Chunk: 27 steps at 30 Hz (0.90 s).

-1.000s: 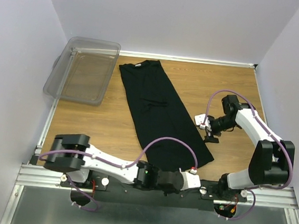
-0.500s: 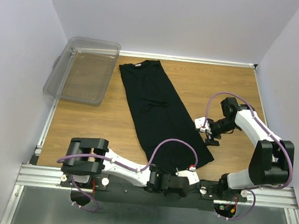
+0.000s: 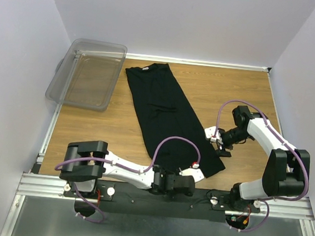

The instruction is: Fold and stack the t-shirts

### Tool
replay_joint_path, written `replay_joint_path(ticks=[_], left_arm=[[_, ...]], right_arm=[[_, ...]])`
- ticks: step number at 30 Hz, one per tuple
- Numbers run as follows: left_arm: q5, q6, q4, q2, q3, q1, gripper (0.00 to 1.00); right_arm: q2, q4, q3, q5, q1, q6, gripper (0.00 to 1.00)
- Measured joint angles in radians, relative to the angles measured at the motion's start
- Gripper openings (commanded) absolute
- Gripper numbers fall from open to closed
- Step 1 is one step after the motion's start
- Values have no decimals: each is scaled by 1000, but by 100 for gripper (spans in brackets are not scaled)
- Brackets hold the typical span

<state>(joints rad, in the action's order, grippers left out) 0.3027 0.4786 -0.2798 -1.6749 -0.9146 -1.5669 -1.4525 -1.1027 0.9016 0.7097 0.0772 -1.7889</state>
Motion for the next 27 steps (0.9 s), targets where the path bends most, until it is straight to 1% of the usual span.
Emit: replay_joint_path(ticks=[5, 9, 10, 13, 17, 23, 27], left_arm=[[-13, -10, -2, 17, 14, 12, 29], [-23, -21, -7, 17, 15, 12, 20], [-25, -23, -7, 17, 15, 12, 13], [-31, -27, -12, 16, 16, 14, 0], [-36, -37, -14, 16, 16, 14, 0], [-50, -49, -11, 16, 16, 18, 0], [-64, -48, 4, 19, 20, 35, 0]], right_arm=[[0, 0, -2, 0, 0, 0, 80], [0, 0, -4, 0, 0, 0, 80], [0, 0, -4, 0, 0, 0, 80], [0, 0, -10, 0, 0, 0, 79], [23, 0, -61, -21, 0, -30, 79], [95, -35, -136, -60, 0, -104, 77], [147, -41, -187, -88, 19, -125, 76]])
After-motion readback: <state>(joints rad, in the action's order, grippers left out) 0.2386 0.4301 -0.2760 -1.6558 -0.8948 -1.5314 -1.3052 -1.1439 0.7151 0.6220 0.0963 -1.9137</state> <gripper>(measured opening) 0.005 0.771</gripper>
